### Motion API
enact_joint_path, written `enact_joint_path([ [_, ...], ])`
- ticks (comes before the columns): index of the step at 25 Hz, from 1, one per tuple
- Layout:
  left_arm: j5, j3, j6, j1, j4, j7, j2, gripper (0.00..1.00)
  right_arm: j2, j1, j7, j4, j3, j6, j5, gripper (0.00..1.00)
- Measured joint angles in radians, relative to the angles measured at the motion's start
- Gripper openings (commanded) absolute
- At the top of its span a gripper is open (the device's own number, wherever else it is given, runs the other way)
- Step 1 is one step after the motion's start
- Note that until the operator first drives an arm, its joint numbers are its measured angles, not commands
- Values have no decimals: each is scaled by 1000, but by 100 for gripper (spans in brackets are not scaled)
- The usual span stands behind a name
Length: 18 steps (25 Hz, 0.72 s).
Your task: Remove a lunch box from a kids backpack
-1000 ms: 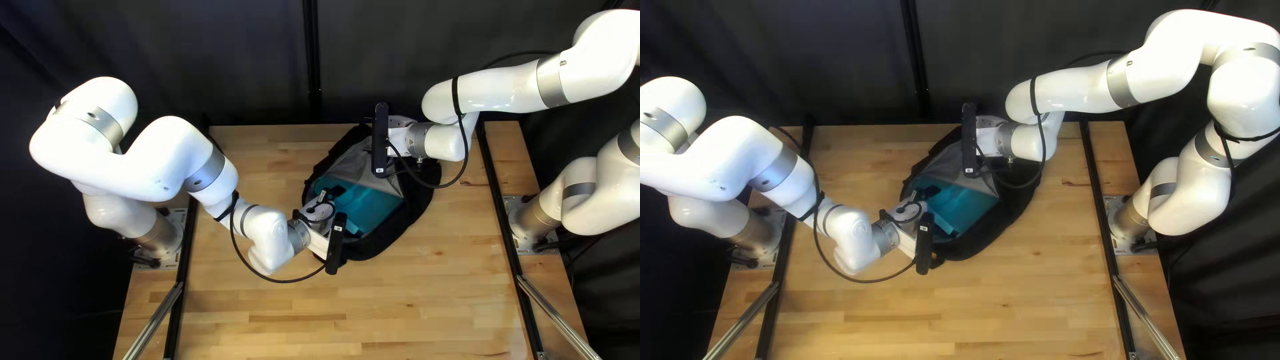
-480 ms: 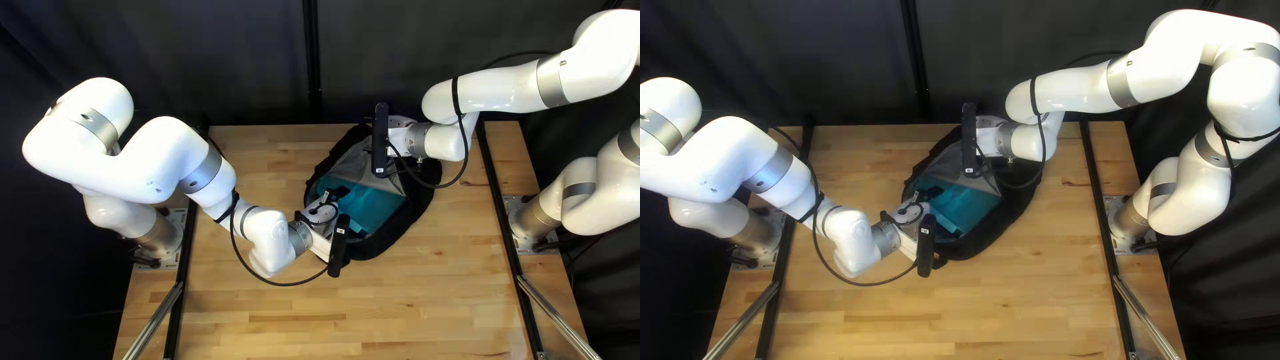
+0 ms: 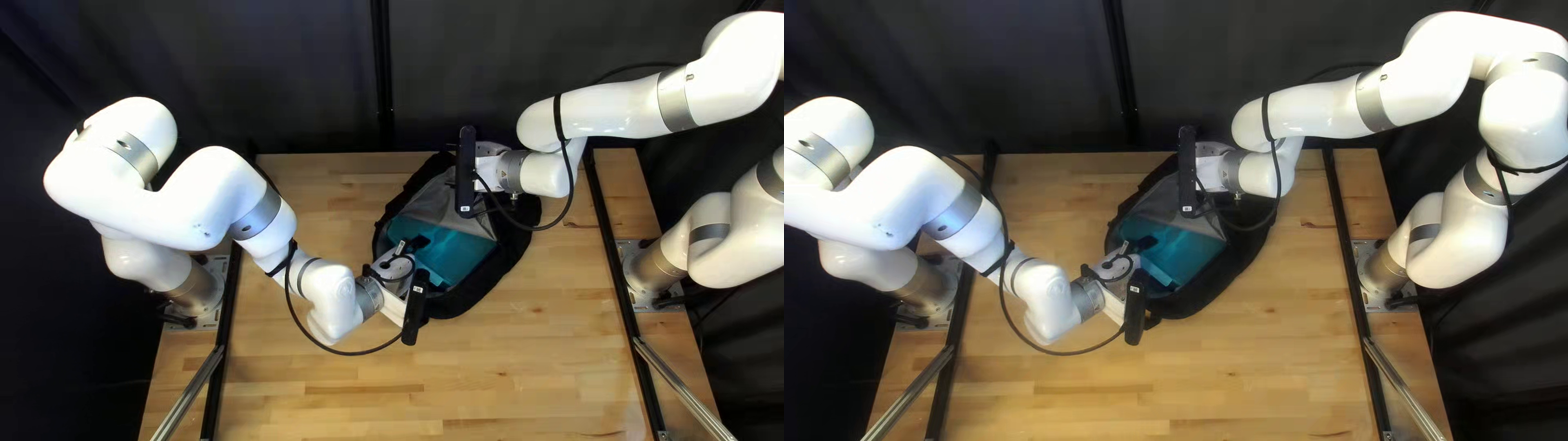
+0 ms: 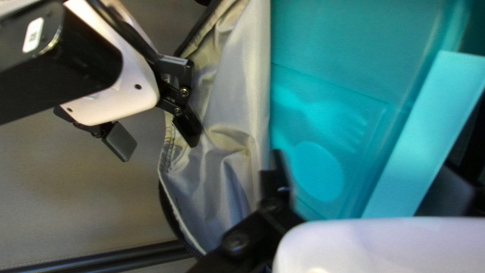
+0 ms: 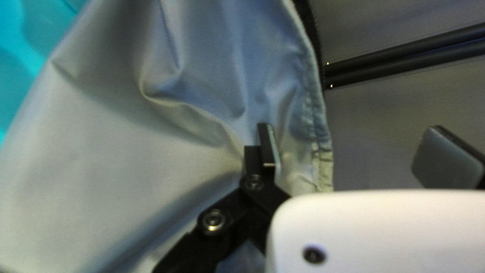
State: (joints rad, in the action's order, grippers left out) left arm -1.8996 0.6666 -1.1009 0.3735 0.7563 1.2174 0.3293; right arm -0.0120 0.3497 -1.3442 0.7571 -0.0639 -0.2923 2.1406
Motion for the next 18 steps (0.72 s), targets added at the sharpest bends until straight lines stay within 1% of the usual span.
enact_joint_path([
  [2, 3, 1, -3, -3, 2, -2, 2, 0, 0, 0, 0, 0, 0, 0, 0, 100],
  [8, 13, 5, 0, -5, 5, -16, 1, 0, 0, 0, 0, 0, 0, 0, 0, 100],
  [18, 117, 34, 38, 1, -15, -95, -96, 1, 0, 0, 0, 0, 0, 0, 0, 100],
])
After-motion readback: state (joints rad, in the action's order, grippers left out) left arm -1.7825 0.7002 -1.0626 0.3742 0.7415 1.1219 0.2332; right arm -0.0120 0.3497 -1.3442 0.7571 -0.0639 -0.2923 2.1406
